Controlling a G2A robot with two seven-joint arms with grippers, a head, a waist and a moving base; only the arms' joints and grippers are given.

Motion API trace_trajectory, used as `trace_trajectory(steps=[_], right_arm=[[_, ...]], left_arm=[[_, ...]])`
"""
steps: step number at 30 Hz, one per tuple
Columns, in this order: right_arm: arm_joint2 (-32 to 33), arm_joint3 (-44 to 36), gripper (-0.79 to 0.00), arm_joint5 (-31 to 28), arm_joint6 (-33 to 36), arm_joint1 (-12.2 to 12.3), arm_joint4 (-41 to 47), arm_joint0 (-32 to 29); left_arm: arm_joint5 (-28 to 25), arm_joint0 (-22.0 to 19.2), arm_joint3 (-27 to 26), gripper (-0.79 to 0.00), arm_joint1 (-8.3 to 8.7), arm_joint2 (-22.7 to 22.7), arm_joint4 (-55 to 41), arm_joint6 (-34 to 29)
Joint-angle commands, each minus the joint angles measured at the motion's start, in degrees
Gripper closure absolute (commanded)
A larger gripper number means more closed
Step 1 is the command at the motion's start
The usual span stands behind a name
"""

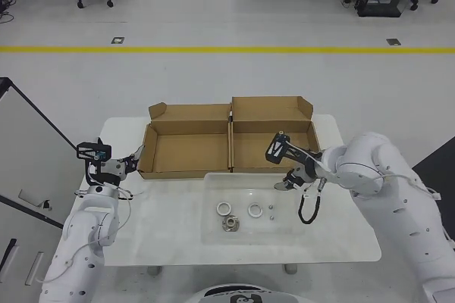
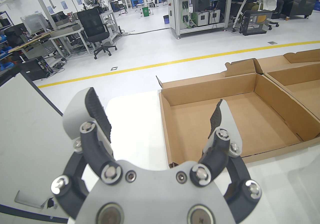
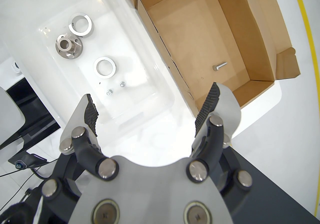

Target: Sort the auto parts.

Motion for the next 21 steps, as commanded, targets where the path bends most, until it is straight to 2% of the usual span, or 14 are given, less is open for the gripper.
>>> trace_trajectory(steps=[1, 7, 14, 21], right_arm=[[-1.0, -0.3, -0.785, -1.2, -1.2, 0.1, -0.6, -0.7], [-10.5, -2.1, -0.785, 1.3, 1.4, 2.0, -3.0, 1.9], [-23.2, -1.2, -0.785, 5.7, 5.8, 4.5, 1.2, 11.1], [-31.8, 2.9, -0.785, 5.1, 5.1, 5.3, 5.5, 18.9]], left_arm=[[0.0, 0.0, 0.0, -0.785, 0.00, 0.0, 0.0, 0.0], [0.0, 0.0, 0.0, -0.785, 0.00, 0.0, 0.0, 0.0], [0.0, 0.0, 0.0, -0.785, 0.00, 0.0, 0.0, 0.0], [0.0, 0.0, 0.0, -0.785, 0.00, 0.0, 0.0, 0.0]])
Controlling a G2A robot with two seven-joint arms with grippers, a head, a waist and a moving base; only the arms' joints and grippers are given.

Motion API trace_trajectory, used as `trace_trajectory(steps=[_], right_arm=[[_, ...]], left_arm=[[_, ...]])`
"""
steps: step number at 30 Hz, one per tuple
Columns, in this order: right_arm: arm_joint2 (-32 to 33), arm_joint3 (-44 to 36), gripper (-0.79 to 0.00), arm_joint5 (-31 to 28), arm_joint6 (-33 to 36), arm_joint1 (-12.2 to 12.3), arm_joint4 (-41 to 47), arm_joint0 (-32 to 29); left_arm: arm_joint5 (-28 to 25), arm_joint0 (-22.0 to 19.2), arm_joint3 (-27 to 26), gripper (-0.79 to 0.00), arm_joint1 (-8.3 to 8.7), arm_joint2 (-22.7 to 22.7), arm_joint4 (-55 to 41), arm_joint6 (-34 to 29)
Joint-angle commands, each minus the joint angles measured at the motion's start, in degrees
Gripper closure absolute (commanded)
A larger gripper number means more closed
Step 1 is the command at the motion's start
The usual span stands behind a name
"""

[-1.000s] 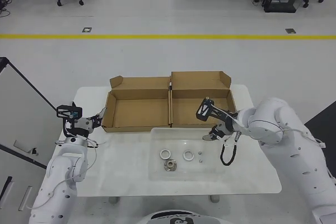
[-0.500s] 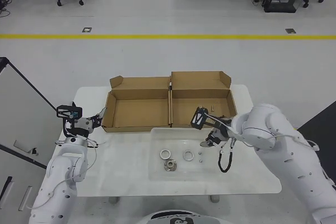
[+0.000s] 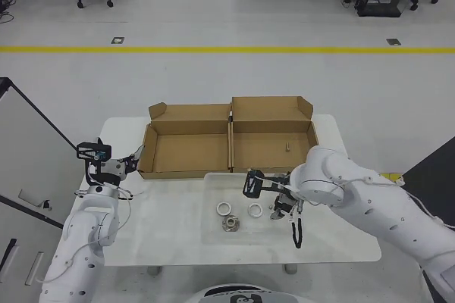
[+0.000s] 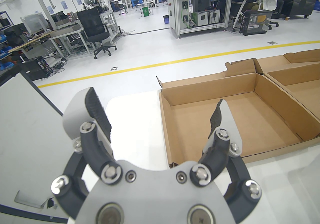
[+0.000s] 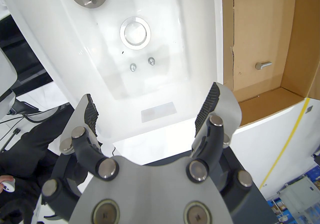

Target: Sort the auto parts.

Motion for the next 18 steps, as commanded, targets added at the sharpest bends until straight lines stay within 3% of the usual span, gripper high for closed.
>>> trace_trajectory(steps=[1, 11, 15, 16, 18], right_arm=[[-2.0, 1.4, -0.785, -0.8, -0.8, 0.0, 1.1, 1.8], [-8.5, 7.3, -0.785, -4.4, -4.4, -0.7, 4.7, 6.5], [-9.9, 8.9, -0.659, -5.2, -5.2, -1.1, 5.5, 7.3], [-10.2, 9.3, -0.585, -5.3, -5.3, -1.2, 5.5, 7.4], [-10.7, 9.9, -0.539, -5.6, -5.6, -1.4, 5.8, 7.6]], left_arm=[[0.0, 0.0, 0.0, -0.785, 0.00, 0.0, 0.0, 0.0], [0.0, 0.0, 0.0, -0.785, 0.00, 0.0, 0.0, 0.0], [0.0, 0.0, 0.0, -0.785, 0.00, 0.0, 0.0, 0.0], [0.0, 0.0, 0.0, -0.785, 0.00, 0.0, 0.0, 0.0], [0.0, 0.0, 0.0, -0.785, 0.00, 0.0, 0.0, 0.0]])
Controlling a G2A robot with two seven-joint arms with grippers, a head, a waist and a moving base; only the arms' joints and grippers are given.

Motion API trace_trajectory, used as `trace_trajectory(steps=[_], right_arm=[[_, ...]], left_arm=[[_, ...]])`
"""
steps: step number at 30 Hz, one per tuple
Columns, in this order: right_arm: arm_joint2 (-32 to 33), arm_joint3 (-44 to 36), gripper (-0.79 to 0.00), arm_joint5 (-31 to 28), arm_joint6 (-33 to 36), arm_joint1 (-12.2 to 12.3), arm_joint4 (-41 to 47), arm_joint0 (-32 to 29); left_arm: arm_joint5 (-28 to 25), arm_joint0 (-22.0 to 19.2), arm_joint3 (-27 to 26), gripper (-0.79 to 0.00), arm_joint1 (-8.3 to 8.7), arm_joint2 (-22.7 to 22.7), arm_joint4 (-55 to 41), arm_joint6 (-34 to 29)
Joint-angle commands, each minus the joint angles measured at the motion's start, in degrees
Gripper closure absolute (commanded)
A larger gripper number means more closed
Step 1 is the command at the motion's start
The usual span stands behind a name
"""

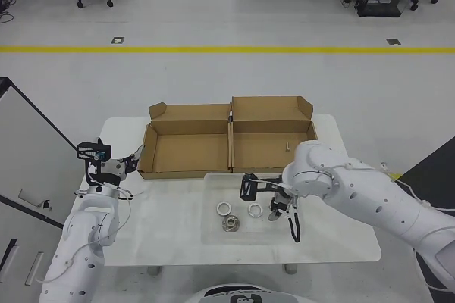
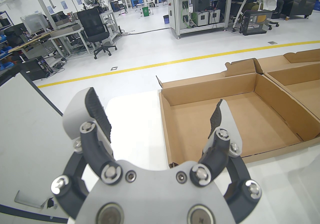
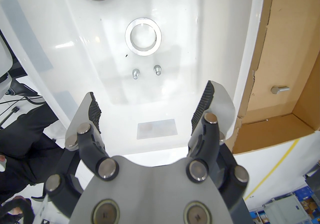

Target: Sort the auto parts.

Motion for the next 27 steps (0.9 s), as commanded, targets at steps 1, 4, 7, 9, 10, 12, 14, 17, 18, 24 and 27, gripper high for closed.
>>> trace_trajectory(steps=[1, 4, 7, 9, 10, 12, 14, 17, 18, 24, 27], right_arm=[[-0.5, 0.7, -0.502, -0.2, -0.2, -0.2, 0.2, 0.2], [-1.5, 1.8, -0.440, -0.3, -0.3, -0.6, 0.1, 0.5], [-2.6, 3.1, -0.388, -0.4, -0.4, -1.1, 0.1, 0.9], [-3.2, 4.1, -0.382, -0.3, -0.3, -1.5, 0.1, 1.3], [-3.5, 4.5, -0.382, -0.3, -0.3, -1.7, 0.2, 1.5], [-4.1, 5.5, -0.372, -0.2, -0.1, -2.1, 0.2, 1.8], [-4.7, 6.5, -0.366, -0.2, -0.2, -2.5, 0.2, 2.1], [-5.5, 7.7, -0.360, -0.2, -0.2, -3.2, 0.2, 2.5], [-5.8, 8.1, -0.354, -0.2, -0.2, -3.4, 0.3, 2.6], [-7.0, 10.1, -0.323, -0.3, -0.3, -4.6, 0.4, 3.3], [-7.6, 11.0, -0.311, -0.2, -0.2, -5.0, 0.4, 3.6]], left_arm=[[0.0, 0.0, 0.0, -0.785, 0.00, 0.0, 0.0, 0.0], [0.0, 0.0, 0.0, -0.785, 0.00, 0.0, 0.0, 0.0], [0.0, 0.0, 0.0, -0.785, 0.00, 0.0, 0.0, 0.0], [0.0, 0.0, 0.0, -0.785, 0.00, 0.0, 0.0, 0.0], [0.0, 0.0, 0.0, -0.785, 0.00, 0.0, 0.0, 0.0], [0.0, 0.0, 0.0, -0.785, 0.00, 0.0, 0.0, 0.0], [0.0, 0.0, 0.0, -0.785, 0.00, 0.0, 0.0, 0.0], [0.0, 0.0, 0.0, -0.785, 0.00, 0.0, 0.0, 0.0], [0.0, 0.0, 0.0, -0.785, 0.00, 0.0, 0.0, 0.0], [0.0, 0.0, 0.0, -0.785, 0.00, 0.0, 0.0, 0.0], [0.0, 0.0, 0.0, -0.785, 0.00, 0.0, 0.0, 0.0]])
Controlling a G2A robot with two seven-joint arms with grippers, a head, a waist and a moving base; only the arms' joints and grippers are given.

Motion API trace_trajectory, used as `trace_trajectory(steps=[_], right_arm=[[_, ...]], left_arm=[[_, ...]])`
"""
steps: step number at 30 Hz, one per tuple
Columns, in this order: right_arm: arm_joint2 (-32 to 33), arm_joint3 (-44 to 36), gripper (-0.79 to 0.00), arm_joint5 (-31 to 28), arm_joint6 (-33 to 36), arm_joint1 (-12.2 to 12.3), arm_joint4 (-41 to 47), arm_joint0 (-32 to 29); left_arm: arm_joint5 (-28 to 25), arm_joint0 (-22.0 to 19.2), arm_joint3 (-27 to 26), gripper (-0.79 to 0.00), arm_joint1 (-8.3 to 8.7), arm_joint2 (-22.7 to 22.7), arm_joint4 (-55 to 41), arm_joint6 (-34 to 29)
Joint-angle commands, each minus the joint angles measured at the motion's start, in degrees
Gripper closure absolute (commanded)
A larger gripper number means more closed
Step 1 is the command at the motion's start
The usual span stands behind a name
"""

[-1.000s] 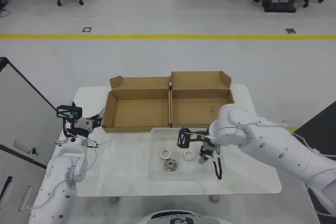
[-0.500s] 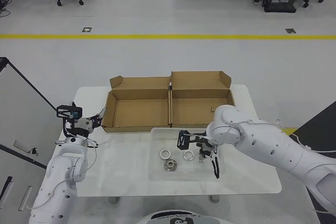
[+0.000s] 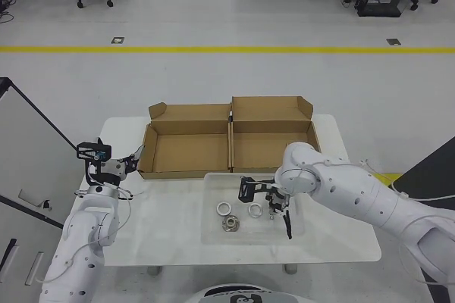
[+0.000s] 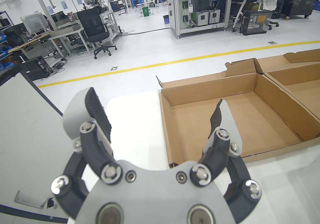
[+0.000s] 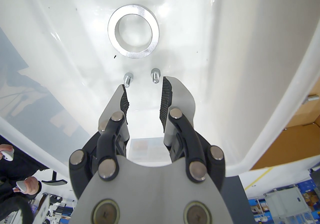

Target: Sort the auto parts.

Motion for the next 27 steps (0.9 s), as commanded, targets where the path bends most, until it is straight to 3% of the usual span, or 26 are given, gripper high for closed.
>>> trace_trajectory(steps=[1, 27], right_arm=[[-0.4, 0.6, -0.311, 0.0, 0.1, -0.3, 0.1, 0.2], [-2.2, 5.1, -0.274, -0.2, -0.5, -2.5, 0.6, 1.3]], left_arm=[[0.0, 0.0, 0.0, -0.785, 0.00, 0.0, 0.0, 0.0], [0.0, 0.0, 0.0, -0.785, 0.00, 0.0, 0.0, 0.0]])
